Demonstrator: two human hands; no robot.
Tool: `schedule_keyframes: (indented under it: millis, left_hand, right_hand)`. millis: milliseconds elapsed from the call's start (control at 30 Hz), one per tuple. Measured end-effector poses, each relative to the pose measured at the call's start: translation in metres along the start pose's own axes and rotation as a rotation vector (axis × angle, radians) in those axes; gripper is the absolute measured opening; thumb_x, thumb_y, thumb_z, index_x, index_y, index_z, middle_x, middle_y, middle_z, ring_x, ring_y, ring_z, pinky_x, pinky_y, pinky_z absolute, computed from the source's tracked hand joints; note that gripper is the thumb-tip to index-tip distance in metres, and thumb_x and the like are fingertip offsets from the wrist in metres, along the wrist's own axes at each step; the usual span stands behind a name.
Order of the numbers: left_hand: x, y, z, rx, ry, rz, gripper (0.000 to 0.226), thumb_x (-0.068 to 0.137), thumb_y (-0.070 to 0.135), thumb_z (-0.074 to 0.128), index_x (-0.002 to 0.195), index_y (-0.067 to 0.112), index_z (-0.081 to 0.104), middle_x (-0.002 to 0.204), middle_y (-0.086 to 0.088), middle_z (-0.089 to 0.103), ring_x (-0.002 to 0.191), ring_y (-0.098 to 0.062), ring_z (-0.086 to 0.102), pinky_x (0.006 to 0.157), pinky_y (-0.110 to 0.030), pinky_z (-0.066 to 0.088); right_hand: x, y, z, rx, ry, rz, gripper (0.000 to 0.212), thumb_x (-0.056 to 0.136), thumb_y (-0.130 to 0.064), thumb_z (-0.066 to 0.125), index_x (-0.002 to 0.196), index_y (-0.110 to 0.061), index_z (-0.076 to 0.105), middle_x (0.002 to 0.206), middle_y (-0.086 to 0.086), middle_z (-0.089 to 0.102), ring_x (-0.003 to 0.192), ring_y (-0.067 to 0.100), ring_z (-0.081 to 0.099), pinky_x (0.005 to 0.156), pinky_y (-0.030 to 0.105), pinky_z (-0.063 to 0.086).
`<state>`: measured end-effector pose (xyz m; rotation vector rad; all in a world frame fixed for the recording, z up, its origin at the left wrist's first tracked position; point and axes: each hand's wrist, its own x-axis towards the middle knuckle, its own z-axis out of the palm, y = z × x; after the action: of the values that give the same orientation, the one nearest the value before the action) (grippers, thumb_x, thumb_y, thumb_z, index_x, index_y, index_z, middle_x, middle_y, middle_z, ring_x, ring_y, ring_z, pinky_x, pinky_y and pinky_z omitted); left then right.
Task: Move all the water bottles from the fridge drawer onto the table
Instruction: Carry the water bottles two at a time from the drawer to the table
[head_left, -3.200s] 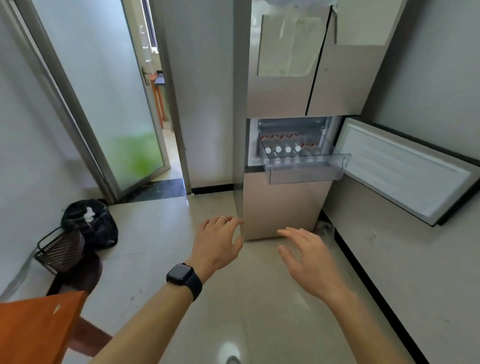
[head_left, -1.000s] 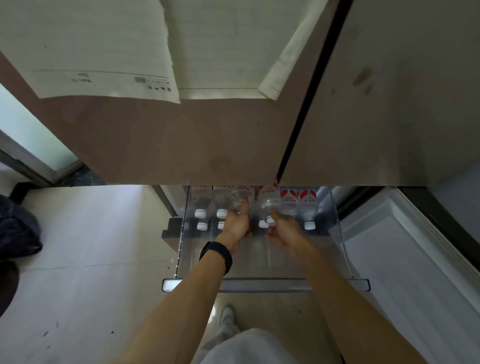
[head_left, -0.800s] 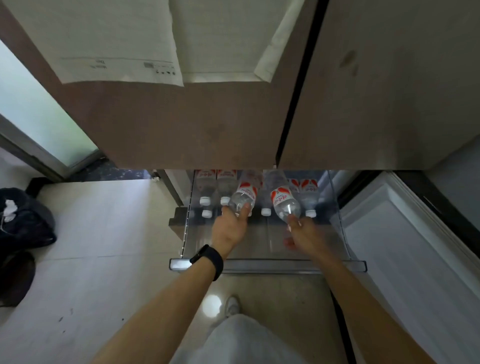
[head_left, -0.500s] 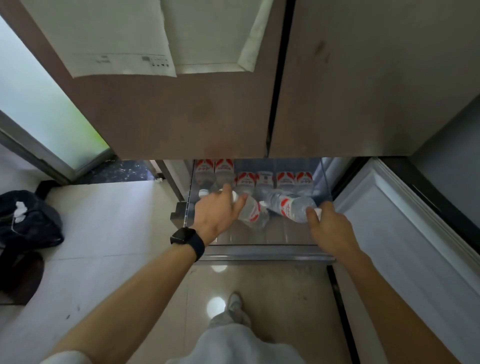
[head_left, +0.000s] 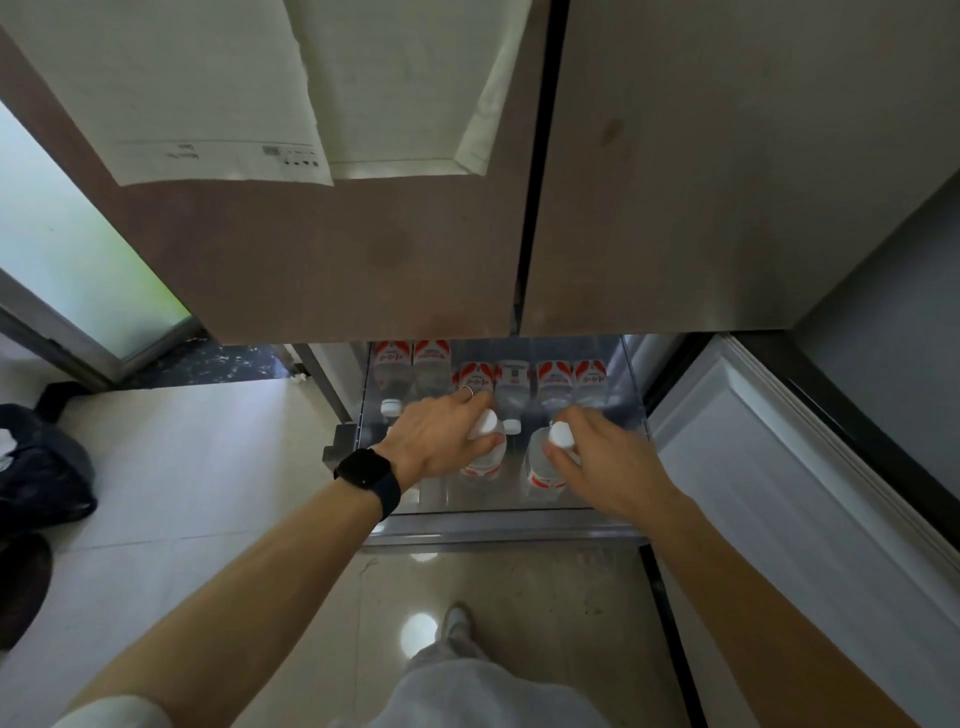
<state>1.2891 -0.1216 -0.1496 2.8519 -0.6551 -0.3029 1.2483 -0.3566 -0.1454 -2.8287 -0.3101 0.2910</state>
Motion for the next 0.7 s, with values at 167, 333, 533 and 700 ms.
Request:
schedule_keyframes:
  millis: [167,333,533,700]
  left_hand:
    - [-0.007,-0.007,0.023,-0.415,0.08,-0.113,0.038,0.09,0.049,0.067,0.122,0.034,0.053,0.112,0.008,0.045,0.101,-0.014,0.05,0.087,-0.031,0.046]
    - [0.005,-0.005,0.04,-0.736,0.111,-0.194,0.052,0.069,0.029,0.081,0.111,0.031,0.049,0.115,-0.001,0.052,0.107,-0.017,0.048,0.087,-0.034,0.048]
    - [0.015,-0.008,0.053,-0.763,-0.011,-0.179,0.062,0.069,0.022,0.086,0.118,0.03,0.05,0.109,0.013,0.062,0.099,-0.011,0.062,0.082,-0.028,0.053]
    - [0.023,-0.008,0.059,-0.666,-0.027,-0.191,0.06,0.07,0.036,0.084,0.115,0.036,0.045,0.103,0.017,0.061,0.092,-0.004,0.061,0.079,-0.026,0.054]
  right_hand:
    - [0.0,-0.002,0.023,0.23,0.088,0.095,0.031,0.095,-0.042,0.056,0.122,-0.028,0.052,0.119,-0.003,0.053,0.098,0.018,0.058,0.078,0.03,0.046]
    - [0.014,-0.003,0.048,0.569,0.123,0.226,0.045,0.074,-0.044,0.082,0.111,-0.038,0.058,0.124,-0.011,0.05,0.112,0.014,0.054,0.09,0.028,0.045]
    - [0.026,-0.004,0.062,0.626,-0.024,0.271,0.069,0.065,-0.036,0.091,0.119,-0.037,0.048,0.109,-0.016,0.061,0.1,0.007,0.059,0.08,0.014,0.044]
    - [0.027,0.0,0.064,0.547,-0.029,0.323,0.072,0.066,-0.044,0.086,0.127,-0.034,0.049,0.109,-0.013,0.064,0.1,0.012,0.064,0.09,0.036,0.054]
